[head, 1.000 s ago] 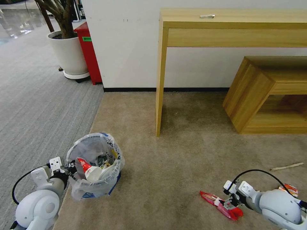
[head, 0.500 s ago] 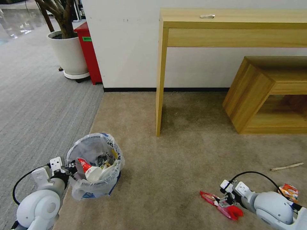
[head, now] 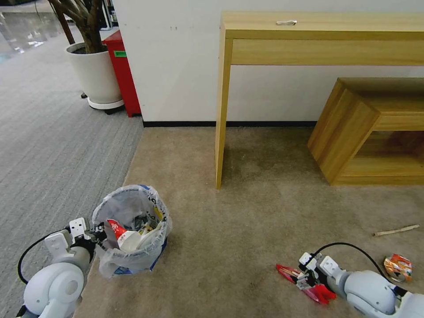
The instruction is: Pick up the trash bin and place the garbage on the floor into it.
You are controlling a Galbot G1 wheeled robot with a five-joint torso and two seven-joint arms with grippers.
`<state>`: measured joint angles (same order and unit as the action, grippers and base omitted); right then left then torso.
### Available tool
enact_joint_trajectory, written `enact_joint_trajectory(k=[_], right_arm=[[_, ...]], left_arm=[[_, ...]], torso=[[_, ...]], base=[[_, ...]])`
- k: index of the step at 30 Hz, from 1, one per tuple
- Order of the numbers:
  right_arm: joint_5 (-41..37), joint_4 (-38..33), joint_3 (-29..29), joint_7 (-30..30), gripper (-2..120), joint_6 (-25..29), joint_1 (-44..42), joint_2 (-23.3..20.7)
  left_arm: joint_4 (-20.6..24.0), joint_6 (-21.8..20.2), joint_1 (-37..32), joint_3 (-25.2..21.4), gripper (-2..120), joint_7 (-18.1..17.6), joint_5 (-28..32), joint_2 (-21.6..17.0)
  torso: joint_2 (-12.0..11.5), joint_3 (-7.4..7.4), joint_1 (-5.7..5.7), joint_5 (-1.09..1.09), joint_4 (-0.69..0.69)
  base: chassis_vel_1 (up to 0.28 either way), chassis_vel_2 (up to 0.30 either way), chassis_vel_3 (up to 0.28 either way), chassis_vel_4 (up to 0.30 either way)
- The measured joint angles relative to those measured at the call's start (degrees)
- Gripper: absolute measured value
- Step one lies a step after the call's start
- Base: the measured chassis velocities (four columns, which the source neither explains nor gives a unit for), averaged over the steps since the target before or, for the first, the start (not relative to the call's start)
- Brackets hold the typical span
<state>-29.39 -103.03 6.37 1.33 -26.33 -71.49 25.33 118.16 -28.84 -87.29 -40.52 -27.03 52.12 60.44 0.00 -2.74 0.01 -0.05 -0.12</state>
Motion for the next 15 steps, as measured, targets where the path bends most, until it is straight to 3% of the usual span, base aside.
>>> enact_joint_trajectory(k=[15], right_arm=[[0.74,2.99,0.62,0.49,98,1.79,-0.42,0.55]], left_arm=[[-0.37,0.05,0.38,-0.08,0,-0.02,0.19,0.20]], torso=[[0.00,0.00,0.00,0.00,0.00]], base=[[0.000,0.000,0.000,0.000]])
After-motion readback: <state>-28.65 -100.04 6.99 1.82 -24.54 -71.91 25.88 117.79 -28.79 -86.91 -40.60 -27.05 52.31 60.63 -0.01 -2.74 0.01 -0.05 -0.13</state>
